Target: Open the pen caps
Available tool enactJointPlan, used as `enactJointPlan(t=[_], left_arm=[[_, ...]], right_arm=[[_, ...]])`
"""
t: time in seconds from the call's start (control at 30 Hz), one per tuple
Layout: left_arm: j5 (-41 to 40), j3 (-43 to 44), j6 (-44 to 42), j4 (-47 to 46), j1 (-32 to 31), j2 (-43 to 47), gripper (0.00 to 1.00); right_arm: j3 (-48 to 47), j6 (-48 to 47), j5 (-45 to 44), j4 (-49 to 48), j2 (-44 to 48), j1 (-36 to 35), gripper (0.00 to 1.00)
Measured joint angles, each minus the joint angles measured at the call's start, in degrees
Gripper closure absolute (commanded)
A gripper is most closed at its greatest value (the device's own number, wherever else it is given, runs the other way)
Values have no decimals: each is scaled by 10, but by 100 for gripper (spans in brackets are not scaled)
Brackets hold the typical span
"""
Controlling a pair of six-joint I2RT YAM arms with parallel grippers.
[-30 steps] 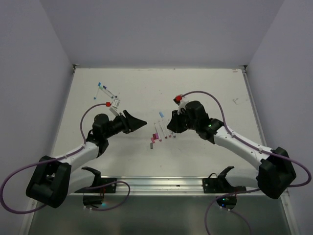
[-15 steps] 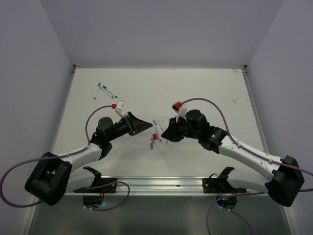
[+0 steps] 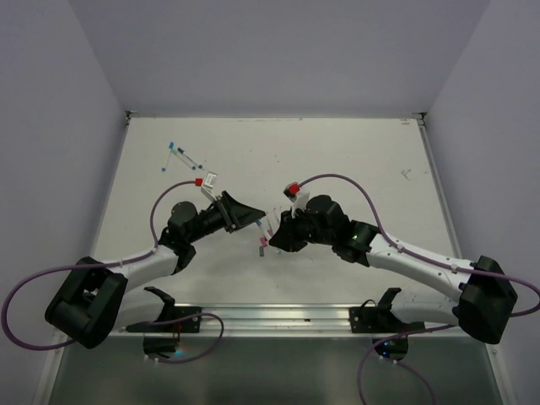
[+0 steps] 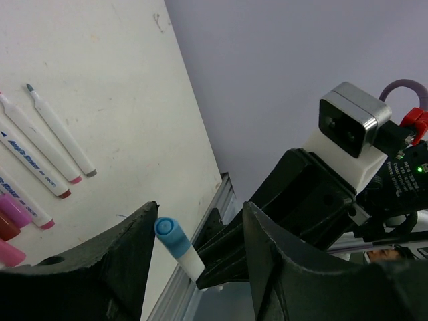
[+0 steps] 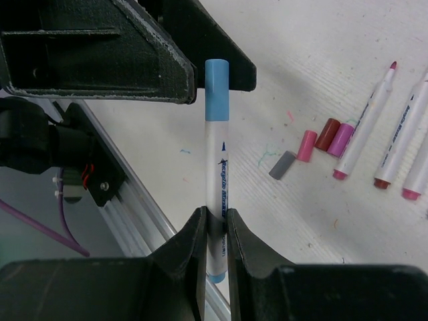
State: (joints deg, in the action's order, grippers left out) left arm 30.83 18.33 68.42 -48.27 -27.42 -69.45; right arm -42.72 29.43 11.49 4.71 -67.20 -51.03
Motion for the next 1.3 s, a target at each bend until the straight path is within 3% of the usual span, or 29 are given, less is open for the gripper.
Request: enactJointPlan(t=[0.27,0.53,0.77,0.87,0.93,1.07,1.17,1.3], left_arm=[[-1,0,0,-4,0,-1,50],[-5,0,0,-6,0,-7,68],[-6,0,0,-10,0,-12,73],[-6,0,1,-13,0,-14,86],[-6,0,2,-16,0,-15,100],[-6,0,2,-22,0,-16,100],[-4,0,6,-27,0,-16,100],[-3,0,11,-34,0,-16,100]], right_arm=[[0,0,-10,-3,-10,-7,100],[0,0,-17,-10,-10,-7,100],[0,0,-26,-14,-10,-7,100],[0,0,-30,-18,-10,-7,100],[0,0,-31,-19,-10,-8,100],[-1,0,-32,-19,-10,-8,73],[-8,-1,-33,-21,-20,-9,67],[-23,-2,-35,-24,-49,-12,66]])
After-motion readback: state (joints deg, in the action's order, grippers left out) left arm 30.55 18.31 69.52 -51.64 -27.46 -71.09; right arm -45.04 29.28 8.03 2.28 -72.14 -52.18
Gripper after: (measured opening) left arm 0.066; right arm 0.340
